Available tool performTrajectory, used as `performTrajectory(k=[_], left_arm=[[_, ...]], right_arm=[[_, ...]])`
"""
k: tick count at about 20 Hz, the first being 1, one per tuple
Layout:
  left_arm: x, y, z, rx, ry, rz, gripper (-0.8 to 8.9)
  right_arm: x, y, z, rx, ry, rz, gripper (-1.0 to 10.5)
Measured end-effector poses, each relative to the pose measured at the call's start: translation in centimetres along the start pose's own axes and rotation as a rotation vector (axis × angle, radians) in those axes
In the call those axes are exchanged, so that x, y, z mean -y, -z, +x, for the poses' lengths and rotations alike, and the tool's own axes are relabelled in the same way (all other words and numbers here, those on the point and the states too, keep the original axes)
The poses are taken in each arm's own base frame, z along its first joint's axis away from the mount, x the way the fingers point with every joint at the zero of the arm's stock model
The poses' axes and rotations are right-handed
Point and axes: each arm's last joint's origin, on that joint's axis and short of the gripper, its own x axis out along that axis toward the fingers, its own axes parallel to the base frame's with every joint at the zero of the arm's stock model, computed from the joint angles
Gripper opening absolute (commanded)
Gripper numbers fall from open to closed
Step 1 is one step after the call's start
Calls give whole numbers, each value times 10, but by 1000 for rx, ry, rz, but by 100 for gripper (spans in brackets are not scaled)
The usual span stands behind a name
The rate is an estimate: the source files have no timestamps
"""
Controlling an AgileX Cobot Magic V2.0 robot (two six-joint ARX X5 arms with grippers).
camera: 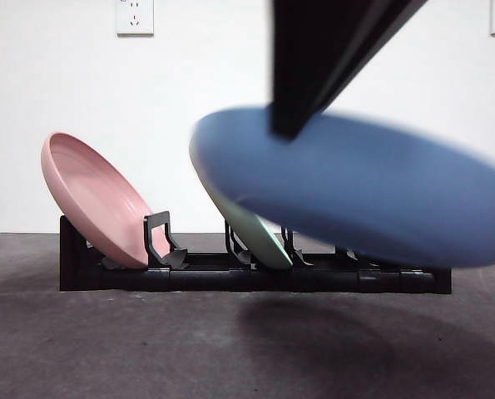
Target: Place the plate
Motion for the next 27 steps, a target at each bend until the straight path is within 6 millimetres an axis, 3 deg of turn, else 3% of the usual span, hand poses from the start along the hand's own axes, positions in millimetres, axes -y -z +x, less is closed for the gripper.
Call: performTrajectory(k=[8, 20, 23, 27], left_arm=[[0, 0, 0, 0, 0, 0, 250], [0, 0, 0, 0, 0, 0, 250], [0, 0, 0, 0, 0, 0, 250], [0, 0, 0, 0, 0, 0, 250]], right_arm=[[-20, -19, 58, -30, -17, -174, 11], [-15, -27, 110, -84, 15, -230, 19], [-17, -26, 116, -107, -3, -234, 176], [-19, -27, 109, -127, -111, -190, 273]])
